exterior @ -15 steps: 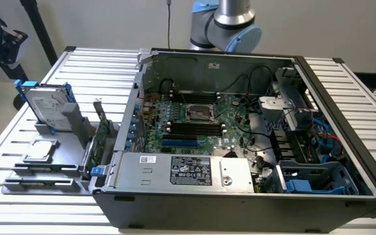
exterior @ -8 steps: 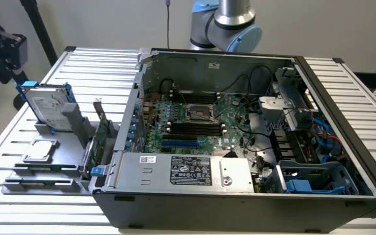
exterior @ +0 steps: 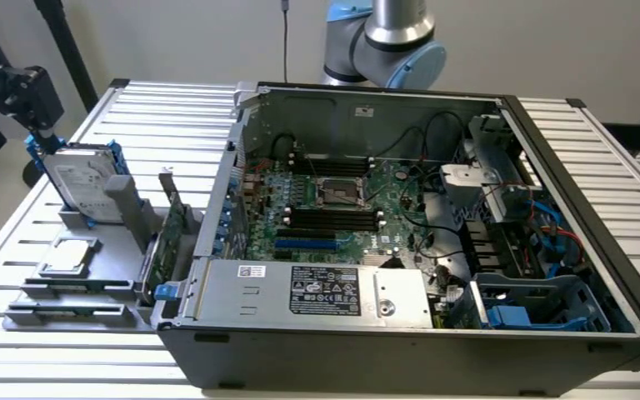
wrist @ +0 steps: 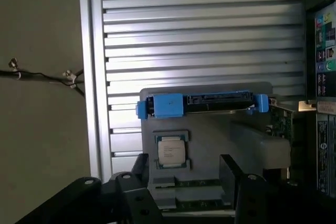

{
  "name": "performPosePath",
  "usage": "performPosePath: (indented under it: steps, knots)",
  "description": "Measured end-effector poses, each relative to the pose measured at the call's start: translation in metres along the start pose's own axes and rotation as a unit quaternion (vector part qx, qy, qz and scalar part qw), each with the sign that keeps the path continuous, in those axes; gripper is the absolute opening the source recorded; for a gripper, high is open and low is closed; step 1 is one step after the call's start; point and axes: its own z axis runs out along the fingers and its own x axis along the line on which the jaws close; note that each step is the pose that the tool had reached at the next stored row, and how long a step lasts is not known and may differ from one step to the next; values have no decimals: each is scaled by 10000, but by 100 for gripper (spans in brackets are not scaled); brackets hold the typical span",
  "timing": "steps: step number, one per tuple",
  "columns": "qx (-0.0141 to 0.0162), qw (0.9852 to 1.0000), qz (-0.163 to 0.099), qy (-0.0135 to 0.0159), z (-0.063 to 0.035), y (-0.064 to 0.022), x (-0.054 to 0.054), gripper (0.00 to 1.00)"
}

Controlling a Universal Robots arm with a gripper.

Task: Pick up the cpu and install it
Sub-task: 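Pick up the cpu and move it towards the insertion slot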

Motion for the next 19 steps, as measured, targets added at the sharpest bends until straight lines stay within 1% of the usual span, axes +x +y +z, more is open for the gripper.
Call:
performPosePath:
  steps: [1,2,4,5,6,9,11,14,19]
  knots:
    - [0,10000,-3,2,17,-10,0,65]
    - [0,10000,-6,4,36,-20,-1,71]
    - [0,10000,-16,8,72,-43,-2,71]
    - [0,10000,-23,15,89,-58,-2,71]
    - [1,10000,-32,26,106,-74,-3,71]
    - [3,9999,-74,76,152,-118,-5,71]
    - [3,9999,-130,93,181,-131,-3,71]
    - [2,9996,-254,103,227,-134,0,71]
    - [1,9986,-521,117,306,-140,9,71]
